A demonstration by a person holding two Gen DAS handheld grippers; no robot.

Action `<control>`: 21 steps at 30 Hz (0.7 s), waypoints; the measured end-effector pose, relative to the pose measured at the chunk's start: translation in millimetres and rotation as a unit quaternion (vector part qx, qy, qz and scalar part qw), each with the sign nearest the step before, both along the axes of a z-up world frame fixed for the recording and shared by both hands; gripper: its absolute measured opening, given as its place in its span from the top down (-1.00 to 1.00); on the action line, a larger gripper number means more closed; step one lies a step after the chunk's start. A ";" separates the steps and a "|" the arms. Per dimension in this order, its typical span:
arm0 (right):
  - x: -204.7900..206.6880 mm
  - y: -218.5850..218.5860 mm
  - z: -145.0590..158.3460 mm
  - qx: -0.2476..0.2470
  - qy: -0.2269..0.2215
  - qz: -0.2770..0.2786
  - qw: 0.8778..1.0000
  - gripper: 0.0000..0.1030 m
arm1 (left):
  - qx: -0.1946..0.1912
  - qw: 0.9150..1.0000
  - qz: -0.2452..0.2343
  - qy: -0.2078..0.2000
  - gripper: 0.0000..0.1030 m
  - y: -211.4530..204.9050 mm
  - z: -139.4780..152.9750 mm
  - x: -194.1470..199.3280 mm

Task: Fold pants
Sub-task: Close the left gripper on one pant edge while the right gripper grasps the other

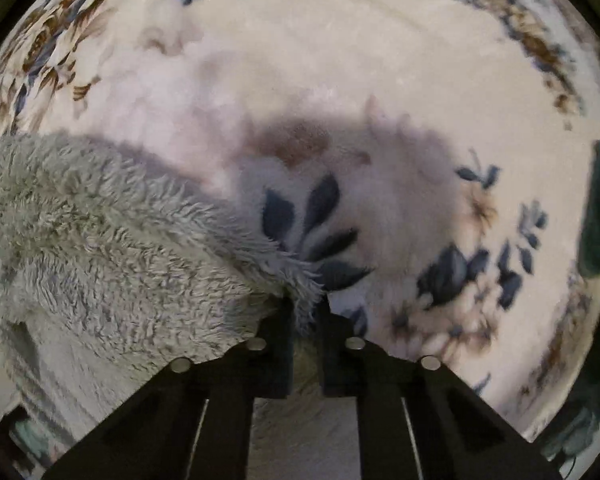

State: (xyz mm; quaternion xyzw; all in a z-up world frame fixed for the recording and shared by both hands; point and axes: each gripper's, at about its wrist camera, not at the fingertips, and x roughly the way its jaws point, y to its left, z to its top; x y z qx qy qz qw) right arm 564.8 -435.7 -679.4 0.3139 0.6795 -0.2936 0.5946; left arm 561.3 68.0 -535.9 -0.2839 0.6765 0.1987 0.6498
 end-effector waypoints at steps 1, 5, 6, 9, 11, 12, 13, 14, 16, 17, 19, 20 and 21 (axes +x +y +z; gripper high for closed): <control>-3.6 3.3 4.9 -0.001 -0.005 0.006 1.000 0.65 | -0.008 1.000 -0.002 -0.016 0.91 0.7 7.3 -8.4; -27.9 19.4 40.1 -0.012 -0.050 0.035 0.998 0.77 | -0.029 0.997 -0.015 -0.070 0.92 -1.6 48.9 -47.8; -34.0 22.1 47.5 -0.012 -0.058 0.040 0.997 0.79 | -0.033 0.996 -0.019 -0.086 0.92 -3.8 62.4 -62.2; -67.8 32.4 81.6 -0.017 -0.090 0.054 0.994 0.79 | -0.037 0.990 -0.033 -0.129 0.92 -4.0 93.9 -117.1; -95.7 30.3 100.6 -0.018 -0.108 0.058 0.992 0.80 | -0.040 0.988 -0.038 -0.143 0.92 13.2 99.9 -110.0; -109.0 17.3 105.4 -0.014 -0.118 0.056 0.991 0.80 | -0.045 0.987 -0.035 -0.150 0.92 16.4 107.1 -124.6; -120.6 10.8 115.0 -0.011 -0.124 0.054 0.991 0.80 | -0.049 0.986 -0.033 -0.158 0.92 18.5 116.6 -143.7; -138.6 8.6 123.1 -0.008 -0.130 0.053 0.990 0.80 | -0.048 0.985 -0.033 -0.162 0.92 17.4 122.1 -155.2; -161.1 -2.6 138.3 -0.006 -0.134 0.061 0.989 0.81 | -0.043 0.984 -0.040 -0.169 0.92 14.0 128.9 -192.8; -172.6 -6.7 143.7 -0.011 -0.135 0.071 0.988 0.81 | -0.039 0.984 -0.047 -0.167 0.92 8.4 127.4 -201.9; -204.3 -6.4 148.5 -0.019 -0.132 0.092 0.987 0.81 | -0.032 0.986 -0.054 -0.155 0.92 5.6 122.6 -243.8; -220.5 -7.5 147.1 -0.022 -0.127 0.105 0.986 0.81 | -0.029 0.987 -0.056 -0.146 0.92 3.6 117.9 -261.1; -237.1 -9.5 145.3 -0.027 -0.121 0.118 0.985 0.81 | -0.026 0.989 -0.056 -0.134 0.92 1.6 111.3 -279.2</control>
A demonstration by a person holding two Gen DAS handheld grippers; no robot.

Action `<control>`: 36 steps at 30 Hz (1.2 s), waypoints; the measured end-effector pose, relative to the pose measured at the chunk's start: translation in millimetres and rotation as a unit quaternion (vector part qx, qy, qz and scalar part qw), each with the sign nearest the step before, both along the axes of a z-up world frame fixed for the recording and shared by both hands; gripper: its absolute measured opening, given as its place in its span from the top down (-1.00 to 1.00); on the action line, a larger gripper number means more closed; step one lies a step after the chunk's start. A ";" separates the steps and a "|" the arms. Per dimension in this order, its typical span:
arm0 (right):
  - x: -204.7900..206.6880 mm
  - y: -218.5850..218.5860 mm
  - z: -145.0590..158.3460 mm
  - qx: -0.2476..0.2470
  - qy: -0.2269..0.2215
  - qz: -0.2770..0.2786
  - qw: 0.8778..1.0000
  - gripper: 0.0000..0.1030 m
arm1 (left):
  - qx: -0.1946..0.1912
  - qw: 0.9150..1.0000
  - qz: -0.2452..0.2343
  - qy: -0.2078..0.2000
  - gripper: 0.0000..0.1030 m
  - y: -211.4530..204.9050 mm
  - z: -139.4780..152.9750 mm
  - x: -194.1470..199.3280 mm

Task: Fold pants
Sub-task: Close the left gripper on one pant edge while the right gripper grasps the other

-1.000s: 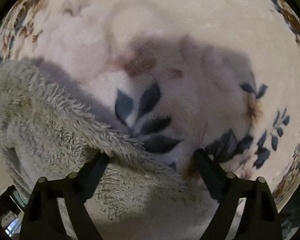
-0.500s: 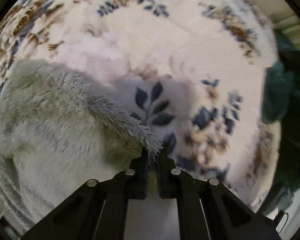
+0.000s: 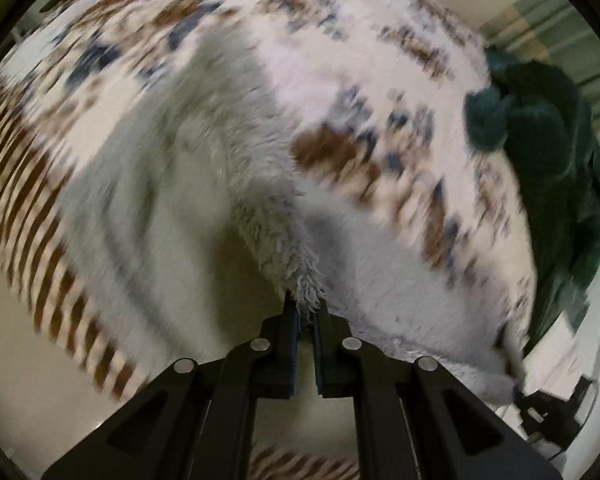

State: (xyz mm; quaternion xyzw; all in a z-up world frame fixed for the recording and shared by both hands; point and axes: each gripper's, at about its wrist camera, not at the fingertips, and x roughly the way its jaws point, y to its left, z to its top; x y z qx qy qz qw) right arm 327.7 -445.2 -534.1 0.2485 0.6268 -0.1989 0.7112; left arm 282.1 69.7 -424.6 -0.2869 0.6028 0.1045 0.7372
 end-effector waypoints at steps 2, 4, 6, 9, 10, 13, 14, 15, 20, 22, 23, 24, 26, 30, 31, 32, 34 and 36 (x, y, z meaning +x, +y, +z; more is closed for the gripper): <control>-32.3 -1.0 -12.1 -0.006 0.019 0.022 1.000 0.81 | -0.002 1.000 0.013 0.028 0.92 -2.1 -21.1 -36.3; -55.8 -4.9 -27.6 -0.009 0.038 0.034 0.999 0.81 | -0.005 0.998 0.030 0.047 0.92 -2.9 -42.9 -59.3; -73.3 -6.3 -45.5 -0.010 0.055 0.044 0.997 0.81 | -0.008 0.997 0.039 0.061 0.92 -7.0 -62.1 -76.0; -96.2 -12.8 -75.5 0.016 0.083 0.048 0.995 0.79 | -0.026 0.996 0.051 0.074 0.88 -11.6 -76.9 -86.7; -99.8 -15.0 -79.9 0.028 0.087 0.043 0.995 0.68 | -0.031 0.995 0.057 0.073 0.88 -12.7 -77.0 -88.1; -113.5 -30.8 -87.8 0.070 0.090 0.032 0.993 0.01 | -0.025 0.997 0.054 0.058 0.81 -17.6 -66.7 -89.4; -118.0 -39.9 -81.3 0.074 0.079 0.025 0.994 -0.12 | -0.020 0.998 0.051 0.044 0.66 -21.0 -59.4 -88.9; -120.4 -47.1 -75.7 0.075 0.068 0.019 0.995 -0.25 | -0.014 0.998 0.049 0.036 0.36 -21.7 -54.9 -90.3; -105.3 -95.7 -29.2 0.037 -0.005 -0.010 0.999 -0.67 | 0.055 0.998 0.007 -0.017 -0.57 -44.7 -23.7 -67.4; -76.4 -105.6 -22.3 0.015 -0.012 -0.005 1.000 -0.67 | 0.077 0.997 -0.021 -0.017 -0.57 -59.0 -24.3 -46.9; -58.5 -109.9 -23.0 0.004 -0.010 -0.001 1.000 -0.67 | 0.079 0.996 -0.030 -0.016 -0.57 -64.3 -27.0 -37.9; -41.0 -111.9 -25.5 -0.006 -0.005 0.002 1.000 -0.67 | 0.080 0.996 -0.039 -0.010 -0.57 -72.5 -32.1 -25.0; -8.0 -113.4 -36.7 -0.013 0.002 0.003 1.000 -0.68 | 0.080 0.995 -0.053 -0.004 -0.57 -80.0 -38.5 -9.6; 25.7 -112.0 -76.0 -0.045 0.068 0.018 0.997 -0.64 | 0.093 0.991 -0.092 -0.009 -0.57 -99.8 -45.0 7.4; 23.0 -111.9 -78.0 -0.056 0.075 0.019 0.995 -0.17 | 0.096 0.990 -0.102 -0.009 -0.57 -105.2 -46.0 11.2; 17.0 -114.8 -76.7 -0.070 0.077 0.013 0.995 0.25 | 0.095 0.989 -0.110 -0.010 -0.57 -109.5 -46.7 13.3; -10.0 -132.3 -62.0 -0.074 0.056 -0.032 0.995 0.61 | 0.093 0.988 -0.120 -0.012 -0.57 -113.4 -46.4 13.2; -49.5 -154.5 -39.4 -0.057 0.022 -0.089 0.994 0.64 | 0.092 0.987 -0.128 -0.012 -0.57 -116.1 -46.3 11.2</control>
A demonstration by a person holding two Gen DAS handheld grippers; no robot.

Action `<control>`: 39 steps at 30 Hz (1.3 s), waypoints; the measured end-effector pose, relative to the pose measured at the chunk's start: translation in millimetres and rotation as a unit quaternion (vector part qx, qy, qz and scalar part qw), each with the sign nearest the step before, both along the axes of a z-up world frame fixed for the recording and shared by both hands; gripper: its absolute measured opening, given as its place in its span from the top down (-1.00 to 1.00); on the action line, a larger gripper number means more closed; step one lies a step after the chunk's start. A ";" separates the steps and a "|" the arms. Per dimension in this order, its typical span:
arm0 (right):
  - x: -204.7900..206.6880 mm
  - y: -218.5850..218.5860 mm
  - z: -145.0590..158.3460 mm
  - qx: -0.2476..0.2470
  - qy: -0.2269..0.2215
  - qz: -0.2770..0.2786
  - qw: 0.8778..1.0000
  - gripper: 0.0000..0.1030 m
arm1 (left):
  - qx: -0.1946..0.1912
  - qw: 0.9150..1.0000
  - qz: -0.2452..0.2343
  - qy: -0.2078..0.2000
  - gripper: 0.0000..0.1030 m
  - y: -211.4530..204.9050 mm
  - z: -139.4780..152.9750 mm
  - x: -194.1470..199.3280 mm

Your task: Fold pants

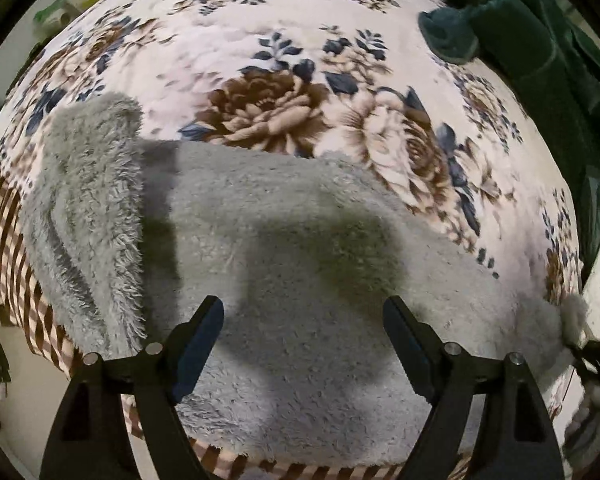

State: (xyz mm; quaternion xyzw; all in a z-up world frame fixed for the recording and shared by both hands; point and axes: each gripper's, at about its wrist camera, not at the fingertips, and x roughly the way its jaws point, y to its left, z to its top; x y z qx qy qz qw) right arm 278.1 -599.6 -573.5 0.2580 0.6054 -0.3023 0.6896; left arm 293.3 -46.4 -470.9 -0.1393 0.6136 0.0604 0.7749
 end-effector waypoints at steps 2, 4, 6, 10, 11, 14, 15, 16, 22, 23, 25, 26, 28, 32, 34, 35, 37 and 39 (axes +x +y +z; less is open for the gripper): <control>-45.6 -18.8 15.5 0.013 -0.016 -0.052 0.998 0.68 | -0.001 1.000 0.000 0.004 -0.57 -0.6 -0.8 -2.9; -85.6 -27.2 14.1 0.033 -0.009 -0.089 0.995 0.73 | -0.007 1.000 0.005 0.013 -0.57 0.3 -4.1 -7.6; -123.0 -33.6 -6.3 0.094 0.009 -0.132 0.987 0.67 | -0.013 1.000 0.011 0.021 -0.57 0.9 -7.1 -11.4; -171.2 -41.1 -29.8 0.162 0.001 -0.202 0.966 -0.02 | -0.019 0.999 0.015 0.029 -0.57 1.8 -9.5 -18.3; -174.0 -40.3 -26.7 0.162 -0.012 -0.204 0.965 -0.02 | -0.021 0.999 0.015 0.029 -0.57 2.6 -8.1 -19.5; -168.9 -34.3 -12.2 0.161 -0.068 -0.196 0.965 -0.11 | -0.022 0.999 0.020 0.020 -0.57 9.6 1.5 -23.8; -162.9 -32.2 -10.4 0.157 -0.074 -0.189 0.966 -0.15 | -0.023 0.999 0.025 0.017 -0.57 13.0 4.5 -24.8; -155.6 -31.7 -11.6 0.158 -0.077 -0.185 0.967 -0.15 | -0.025 0.999 0.033 0.013 -0.57 18.7 8.6 -26.0; -121.1 -21.6 -43.1 0.152 -0.046 -0.149 0.976 0.91 | -0.012 0.996 0.085 -0.003 -0.57 56.7 24.3 -33.1; -121.8 -14.0 -32.8 0.135 -0.058 -0.140 0.979 0.91 | -0.010 0.995 0.094 -0.005 -0.57 63.5 26.1 -34.3; -131.5 -10.6 -12.8 0.114 -0.073 -0.143 0.981 0.92 | -0.003 0.994 0.112 -0.011 -0.57 78.1 30.1 -36.0; -138.4 -11.9 -6.6 0.102 -0.073 -0.148 0.981 0.92 | -0.001 0.993 0.118 -0.014 -0.57 84.3 31.0 -35.8; -153.7 -17.0 -9.1 0.096 -0.054 -0.160 0.981 0.91 | 0.000 0.991 0.136 -0.017 -0.57 98.2 31.4 -33.4; -167.0 -10.2 -26.2 0.153 -0.032 -0.160 0.975 0.68 | -0.006 0.986 0.166 -0.019 -0.57 121.5 23.9 -13.9; -162.7 6.4 -20.9 0.160 -0.037 -0.140 0.976 0.07 | 0.002 0.985 0.170 -0.020 -0.57 130.5 18.2 1.7; -162.2 14.5 -17.0 0.162 -0.042 -0.133 0.977 0.02 | 0.004 0.985 0.169 -0.017 -0.57 135.0 13.0 13.4; -153.1 33.7 -12.7 0.170 -0.045 -0.122 0.977 0.02 | 0.004 0.987 0.161 -0.003 -0.57 140.7 0.4 31.1; -144.7 56.7 -14.3 0.185 -0.040 -0.114 0.975 0.02 | -0.003 0.988 0.153 0.014 -0.30 147.8 -15.7 45.7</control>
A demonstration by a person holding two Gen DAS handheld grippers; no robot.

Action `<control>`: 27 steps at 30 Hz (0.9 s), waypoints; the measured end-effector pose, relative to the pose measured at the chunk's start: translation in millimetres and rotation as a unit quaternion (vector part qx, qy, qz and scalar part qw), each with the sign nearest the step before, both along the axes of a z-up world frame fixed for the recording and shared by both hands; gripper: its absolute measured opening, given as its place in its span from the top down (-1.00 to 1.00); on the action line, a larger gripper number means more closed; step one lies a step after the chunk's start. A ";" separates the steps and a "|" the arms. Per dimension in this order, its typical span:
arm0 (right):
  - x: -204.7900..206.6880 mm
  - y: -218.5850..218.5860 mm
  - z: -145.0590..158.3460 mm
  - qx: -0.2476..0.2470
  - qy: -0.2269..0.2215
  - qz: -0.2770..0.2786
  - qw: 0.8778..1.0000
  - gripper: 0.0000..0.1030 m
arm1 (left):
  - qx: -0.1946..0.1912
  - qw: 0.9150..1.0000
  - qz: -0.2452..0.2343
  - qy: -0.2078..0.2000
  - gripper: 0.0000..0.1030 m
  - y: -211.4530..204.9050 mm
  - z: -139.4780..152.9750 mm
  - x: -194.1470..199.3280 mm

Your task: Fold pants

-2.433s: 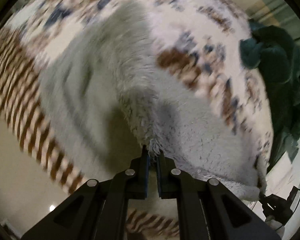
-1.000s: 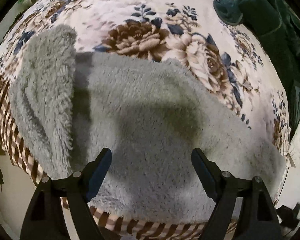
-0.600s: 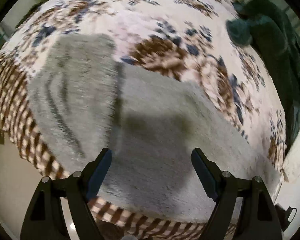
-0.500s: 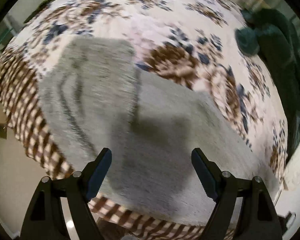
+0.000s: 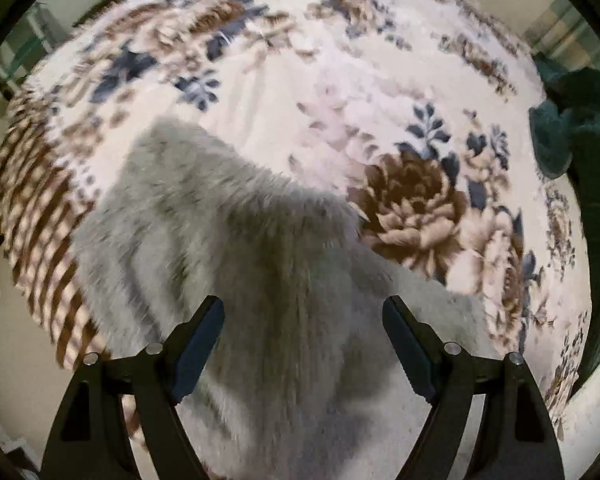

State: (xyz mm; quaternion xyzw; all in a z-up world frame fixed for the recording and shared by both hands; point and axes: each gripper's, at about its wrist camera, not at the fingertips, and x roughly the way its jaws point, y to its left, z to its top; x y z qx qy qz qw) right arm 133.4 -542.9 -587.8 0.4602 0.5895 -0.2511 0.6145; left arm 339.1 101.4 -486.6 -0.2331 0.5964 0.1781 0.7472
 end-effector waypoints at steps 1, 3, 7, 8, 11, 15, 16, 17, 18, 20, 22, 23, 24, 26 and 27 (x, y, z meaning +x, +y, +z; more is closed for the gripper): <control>3.2 12.1 -1.6 0.008 0.004 0.005 1.000 0.02 | -0.001 1.000 -0.003 0.007 -0.10 4.9 -6.1 4.1; 6.5 32.5 -2.5 0.017 0.007 0.016 1.000 0.02 | -0.022 1.000 -0.018 -0.001 0.62 17.7 -10.6 4.6; 18.7 74.3 -3.1 0.017 0.007 0.055 0.998 0.02 | -0.018 0.998 -0.026 -0.057 0.79 44.6 12.3 -22.6; 19.7 83.2 -4.5 0.017 0.008 0.062 0.998 0.02 | -0.015 0.998 -0.022 -0.062 0.79 53.7 17.4 -33.2; 24.0 107.1 -10.3 0.026 0.011 0.082 0.996 0.02 | -0.009 0.998 0.006 -0.061 0.79 85.2 21.5 -65.7; 33.9 141.5 -21.5 0.061 0.006 0.111 0.992 0.02 | -0.099 0.991 0.085 -0.035 0.76 123.4 1.0 -112.5; 37.4 152.6 -23.6 0.071 0.003 0.120 0.990 0.02 | -0.129 0.985 0.108 -0.027 0.73 128.6 -3.6 -123.1; 40.1 159.5 -24.6 0.078 -0.001 0.124 0.989 0.01 | -0.152 0.980 0.128 -0.026 0.62 131.7 -4.5 -132.5; 44.1 168.4 -25.7 0.085 -0.007 0.129 0.988 -0.03 | -0.163 0.976 0.138 -0.037 0.47 132.8 -1.0 -137.8; 52.6 183.7 -29.2 0.091 -0.009 0.136 0.987 -0.05 | -0.166 0.974 0.140 -0.061 0.08 129.6 8.3 -138.6; 57.2 190.8 -34.2 0.094 -0.003 0.136 0.986 -0.05 | -0.150 0.977 0.130 -0.076 -0.26 126.7 13.1 -130.1; 60.9 194.8 -38.6 0.095 0.005 0.133 0.986 -0.05 | -0.134 0.980 0.127 -0.072 -0.25 125.2 11.2 -121.2; 62.3 198.2 -43.4 0.097 0.014 0.129 0.987 -0.06 | -0.129 0.981 0.127 -0.065 -0.25 126.0 6.0 -113.1; 63.1 205.7 -53.3 0.114 0.029 0.119 0.986 -0.06 | -0.123 0.983 0.128 -0.051 -0.25 128.8 -6.3 -98.2; 61.5 208.9 -56.4 0.124 0.028 0.114 0.985 -0.06 | -0.118 0.984 0.126 -0.046 -0.17 131.6 -10.7 -94.3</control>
